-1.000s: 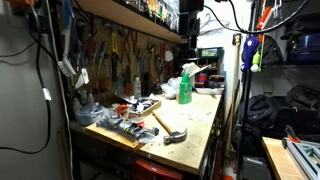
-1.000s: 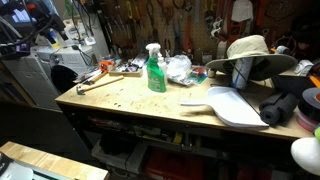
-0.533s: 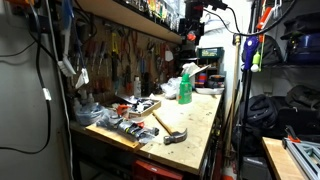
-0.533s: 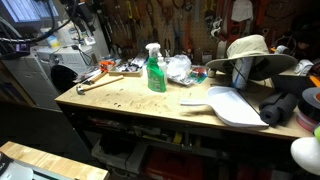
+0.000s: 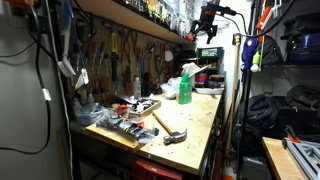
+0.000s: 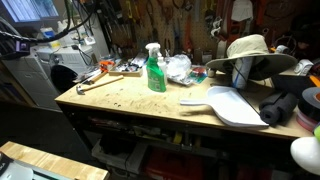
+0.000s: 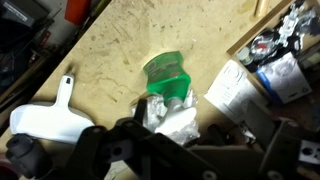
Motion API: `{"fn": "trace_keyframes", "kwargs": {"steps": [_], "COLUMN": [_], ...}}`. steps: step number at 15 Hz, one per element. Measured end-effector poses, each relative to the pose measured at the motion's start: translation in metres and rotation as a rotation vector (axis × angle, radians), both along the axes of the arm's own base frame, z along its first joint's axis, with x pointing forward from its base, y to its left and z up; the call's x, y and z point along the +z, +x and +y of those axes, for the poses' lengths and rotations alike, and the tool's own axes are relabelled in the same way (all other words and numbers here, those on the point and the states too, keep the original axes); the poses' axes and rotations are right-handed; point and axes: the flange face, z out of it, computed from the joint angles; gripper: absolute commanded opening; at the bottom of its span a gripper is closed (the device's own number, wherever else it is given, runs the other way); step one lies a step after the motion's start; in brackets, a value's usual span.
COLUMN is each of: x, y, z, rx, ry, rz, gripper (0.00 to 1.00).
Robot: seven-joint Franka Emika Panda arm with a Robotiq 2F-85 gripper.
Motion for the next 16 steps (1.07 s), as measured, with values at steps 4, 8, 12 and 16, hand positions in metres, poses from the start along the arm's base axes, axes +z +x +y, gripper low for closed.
{"fn": "trace_keyframes", "kwargs": {"steps": [4, 8, 12, 16], "x": [0.000, -0.010, -0.006, -0.006], "y": [-0.021, -0.023, -0.021, -0.012], "z": [-0.078, -0.104, -0.103, -0.108], "rx": [-0.203, -0.264, -0.265, -0.326], "ry": [-0.050, -0.071, -0.074, -0.086], "rz": [-0.102, -0.116, -0.124, -0.166], "gripper": [1.00, 1.00, 1.00, 1.00]}}
